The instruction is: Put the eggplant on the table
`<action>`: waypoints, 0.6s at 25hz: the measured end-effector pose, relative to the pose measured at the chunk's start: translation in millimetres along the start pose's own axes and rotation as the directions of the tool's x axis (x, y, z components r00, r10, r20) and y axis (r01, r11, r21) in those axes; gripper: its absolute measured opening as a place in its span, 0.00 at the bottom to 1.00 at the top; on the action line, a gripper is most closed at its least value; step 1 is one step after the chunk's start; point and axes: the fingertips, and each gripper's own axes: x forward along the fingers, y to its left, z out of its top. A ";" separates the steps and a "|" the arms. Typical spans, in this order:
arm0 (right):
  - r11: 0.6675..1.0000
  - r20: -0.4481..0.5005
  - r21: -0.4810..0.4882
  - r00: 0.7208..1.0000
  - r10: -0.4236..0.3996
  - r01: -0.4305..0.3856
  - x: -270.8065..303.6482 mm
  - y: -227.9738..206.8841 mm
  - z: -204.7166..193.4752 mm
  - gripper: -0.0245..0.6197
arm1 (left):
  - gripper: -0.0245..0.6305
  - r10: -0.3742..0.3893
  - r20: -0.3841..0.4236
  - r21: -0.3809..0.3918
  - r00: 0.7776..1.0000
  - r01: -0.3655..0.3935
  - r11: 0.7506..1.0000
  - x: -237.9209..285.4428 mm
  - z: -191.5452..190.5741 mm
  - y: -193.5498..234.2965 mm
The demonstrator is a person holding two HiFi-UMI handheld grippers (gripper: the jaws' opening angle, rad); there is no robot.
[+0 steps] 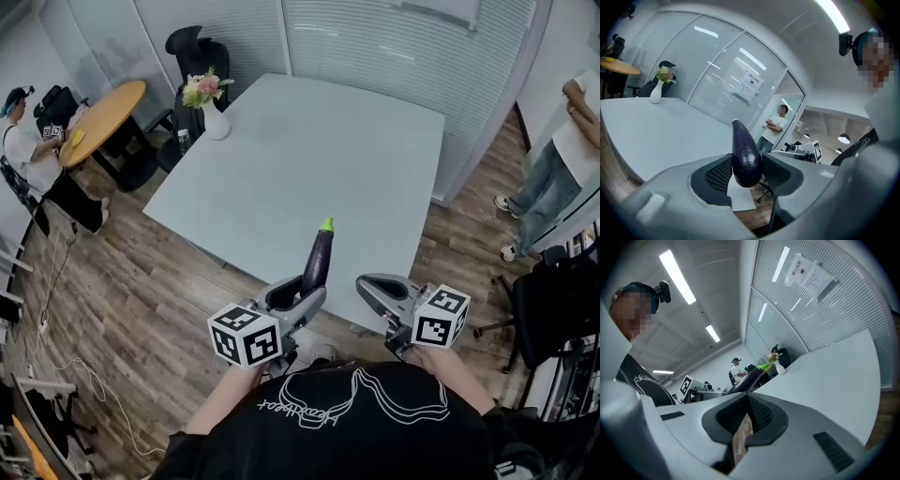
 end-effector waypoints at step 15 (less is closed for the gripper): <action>0.969 0.086 0.122 0.970 -0.228 0.217 8.1 -92.3 3.0 0.05 | 0.35 -0.083 -0.204 0.034 0.976 0.092 0.995 92.7 1.1 89.9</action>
